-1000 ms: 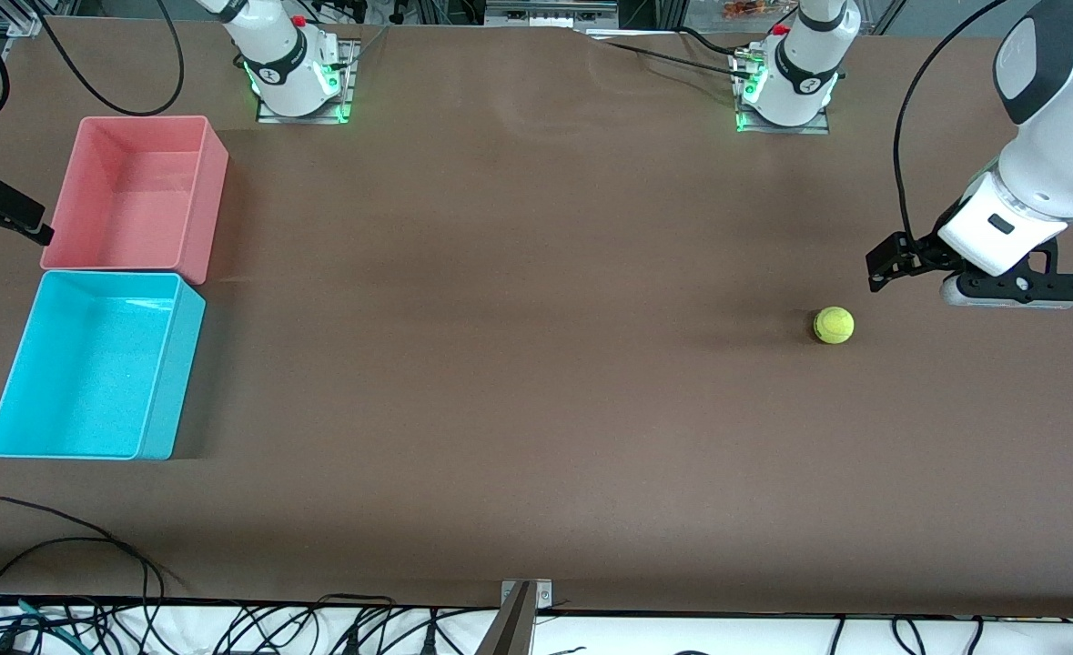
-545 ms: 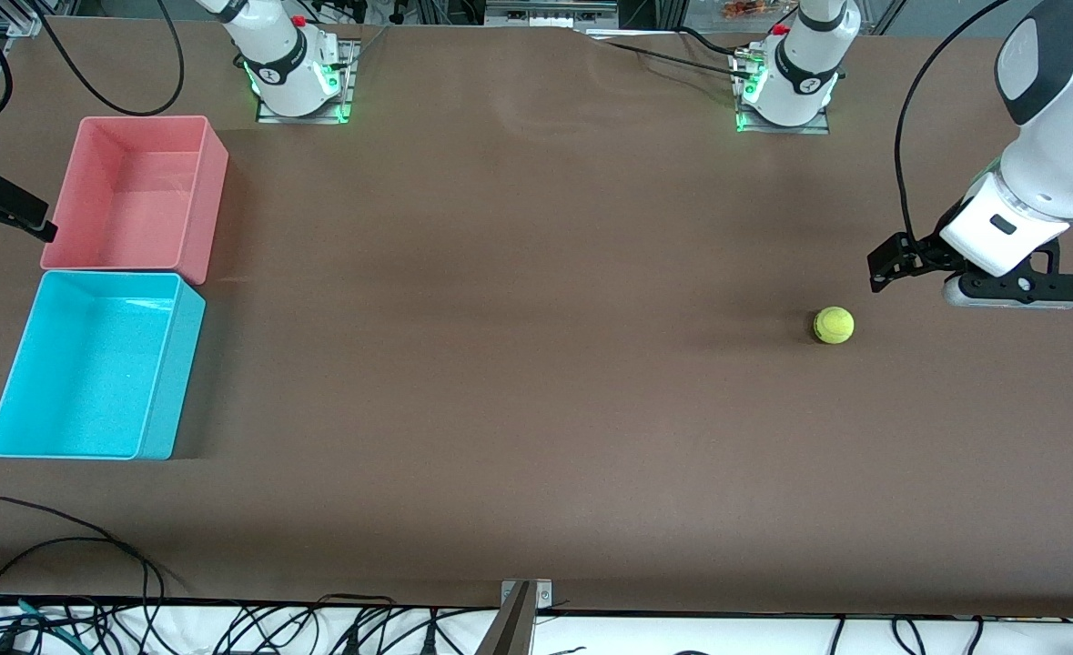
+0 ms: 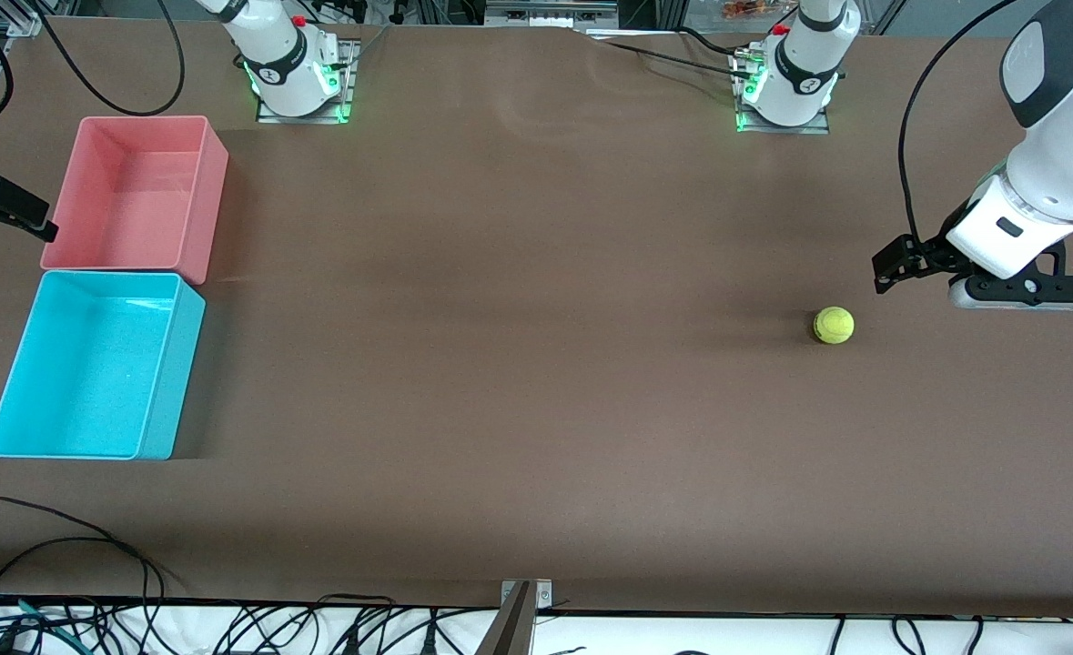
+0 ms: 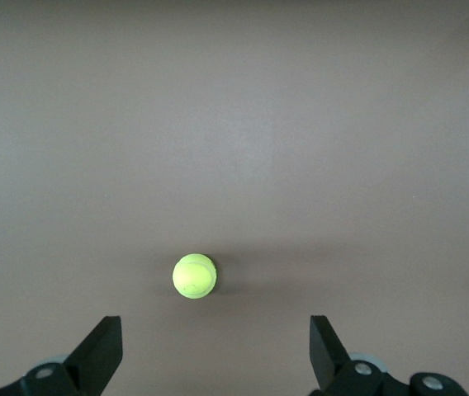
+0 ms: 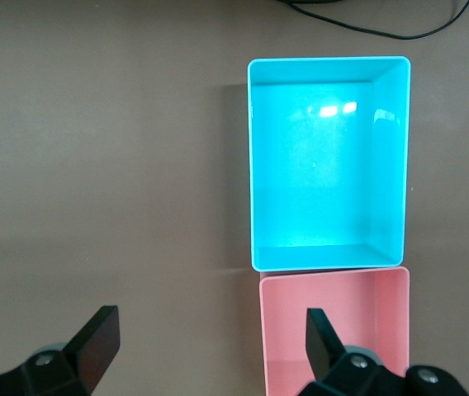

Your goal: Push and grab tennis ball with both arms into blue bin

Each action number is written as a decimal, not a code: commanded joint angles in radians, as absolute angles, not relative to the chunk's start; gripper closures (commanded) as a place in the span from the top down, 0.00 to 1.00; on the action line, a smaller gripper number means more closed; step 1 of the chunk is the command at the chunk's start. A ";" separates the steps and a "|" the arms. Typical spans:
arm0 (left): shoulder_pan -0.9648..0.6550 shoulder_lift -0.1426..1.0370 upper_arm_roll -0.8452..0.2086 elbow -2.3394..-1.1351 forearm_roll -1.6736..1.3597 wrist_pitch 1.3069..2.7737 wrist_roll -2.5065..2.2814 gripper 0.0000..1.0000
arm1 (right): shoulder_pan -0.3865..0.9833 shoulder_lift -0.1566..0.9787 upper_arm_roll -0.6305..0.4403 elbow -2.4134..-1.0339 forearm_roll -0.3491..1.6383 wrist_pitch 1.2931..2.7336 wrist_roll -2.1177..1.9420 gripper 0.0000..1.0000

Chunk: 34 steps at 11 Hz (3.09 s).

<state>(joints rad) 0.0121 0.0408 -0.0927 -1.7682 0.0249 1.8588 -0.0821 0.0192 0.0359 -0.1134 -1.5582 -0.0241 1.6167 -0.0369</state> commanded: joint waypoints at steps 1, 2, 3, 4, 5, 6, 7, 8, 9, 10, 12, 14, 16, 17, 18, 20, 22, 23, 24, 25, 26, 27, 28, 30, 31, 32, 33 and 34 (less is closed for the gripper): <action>0.014 0.055 -0.091 -1.732 0.040 1.832 -0.061 1.00 | 0.023 0.032 -0.117 -1.543 -0.009 1.595 -0.034 1.00; 0.015 0.058 -0.091 -1.732 0.040 1.832 -0.063 1.00 | 0.023 0.032 -0.115 -1.543 -0.009 1.595 -0.034 1.00; 0.021 0.058 -0.087 -1.730 0.040 1.832 -0.063 1.00 | 0.023 0.032 -0.117 -1.543 -0.009 1.595 -0.034 1.00; 0.037 0.064 -0.086 -1.718 0.040 1.830 -0.066 1.00 | 0.023 0.032 -0.117 -1.543 -0.009 1.595 -0.035 1.00; 0.047 0.080 -0.086 -1.695 0.041 1.830 -0.064 1.00 | 0.023 0.032 -0.117 -1.543 -0.009 1.594 -0.035 1.00; 0.058 0.090 -0.086 -1.684 0.041 1.829 -0.066 1.00 | 0.023 0.032 -0.117 -1.543 -0.009 1.595 -0.034 1.00; 0.063 0.097 -0.086 -1.678 0.041 1.829 -0.069 1.00 | 0.023 0.032 -0.117 -1.542 -0.009 1.595 -0.034 1.00; 0.081 0.107 -0.086 -1.675 0.041 1.827 -0.069 1.00 | 0.021 0.032 -0.118 -1.542 -0.009 1.595 -0.035 1.00; 0.119 0.118 -0.087 -1.674 0.029 1.827 -0.068 1.00 | 0.023 0.032 -0.120 -1.542 -0.009 1.594 -0.035 1.00; 0.129 0.117 -0.087 -1.674 0.011 1.827 -0.067 0.86 | 0.023 0.032 -0.118 -1.542 -0.009 1.594 -0.035 1.00; 0.135 0.118 -0.086 -1.669 0.011 1.825 -0.102 0.64 | 0.021 0.032 -0.120 -1.542 -0.009 1.594 -0.035 1.00; 0.161 0.121 -0.086 -1.669 0.008 1.816 -0.191 0.38 | 0.023 0.032 -0.120 -1.542 -0.009 1.589 -0.037 1.00; 0.190 0.146 -0.086 -1.669 0.009 1.816 -0.193 0.19 | 0.021 0.032 -0.120 -1.542 -0.009 1.589 -0.035 1.00; 0.198 0.150 -0.086 -1.669 0.009 1.816 -0.205 0.00 | 0.021 0.032 -0.123 -1.542 -0.009 1.589 -0.035 1.00; 0.199 0.156 -0.086 -1.670 0.009 1.816 -0.277 0.00 | 0.021 0.032 -0.123 -1.542 -0.009 1.589 -0.035 1.00; 0.199 0.166 -0.087 -1.674 0.008 1.816 -0.444 0.00 | 0.023 0.032 -0.121 -1.542 -0.009 1.589 -0.035 1.00; 0.210 0.169 -0.087 -1.687 0.006 1.816 -0.546 0.00 | 0.021 0.032 -0.123 -1.542 -0.009 1.589 -0.035 1.00; 0.218 0.179 -0.087 -1.700 0.000 1.816 -0.614 0.00 | 0.021 0.032 -0.123 -1.542 -0.009 1.589 -0.035 1.00; 0.228 0.186 -0.086 -1.707 -0.003 1.816 -0.682 0.00 | 0.021 0.032 -0.123 -1.542 -0.009 1.589 -0.035 1.00; 0.245 0.199 -0.087 -1.712 -0.009 1.816 -0.762 0.00 | 0.021 0.032 -0.123 -1.542 -0.009 1.589 -0.035 1.00; 0.271 0.216 -0.086 -1.727 -0.038 1.819 -0.825 0.00 | 0.021 0.032 -0.123 -1.542 -0.009 1.589 -0.035 1.00; 0.296 0.233 -0.087 -1.730 -0.049 1.821 -0.859 0.00 | 0.023 0.032 -0.123 -1.542 -0.009 1.589 -0.037 1.00; 0.304 0.242 -0.086 -1.750 -0.045 1.827 -0.905 0.00 | 0.021 0.032 -0.123 -1.542 -0.009 1.589 -0.037 1.00; 0.311 0.253 -0.086 -1.849 -0.029 1.908 -1.004 0.00 | 0.021 0.032 -0.123 -1.542 -0.009 1.589 -0.035 1.00; 0.310 0.246 -0.089 -1.918 0.022 1.983 -1.043 0.00 | 0.021 0.032 -0.123 -1.542 -0.009 1.589 -0.037 1.00; 0.310 0.244 -0.092 -1.975 0.046 2.038 -1.099 0.00 | 0.021 0.032 -0.123 -1.542 -0.009 1.589 -0.035 1.00; 0.310 0.245 -0.092 -2.043 0.046 2.113 -1.159 0.00 | 0.021 0.032 -0.121 -1.542 -0.009 1.589 -0.035 1.00; 0.308 0.250 -0.092 -2.107 0.051 2.220 -1.201 0.00 | 0.021 0.032 -0.123 -1.542 -0.009 1.589 -0.035 1.00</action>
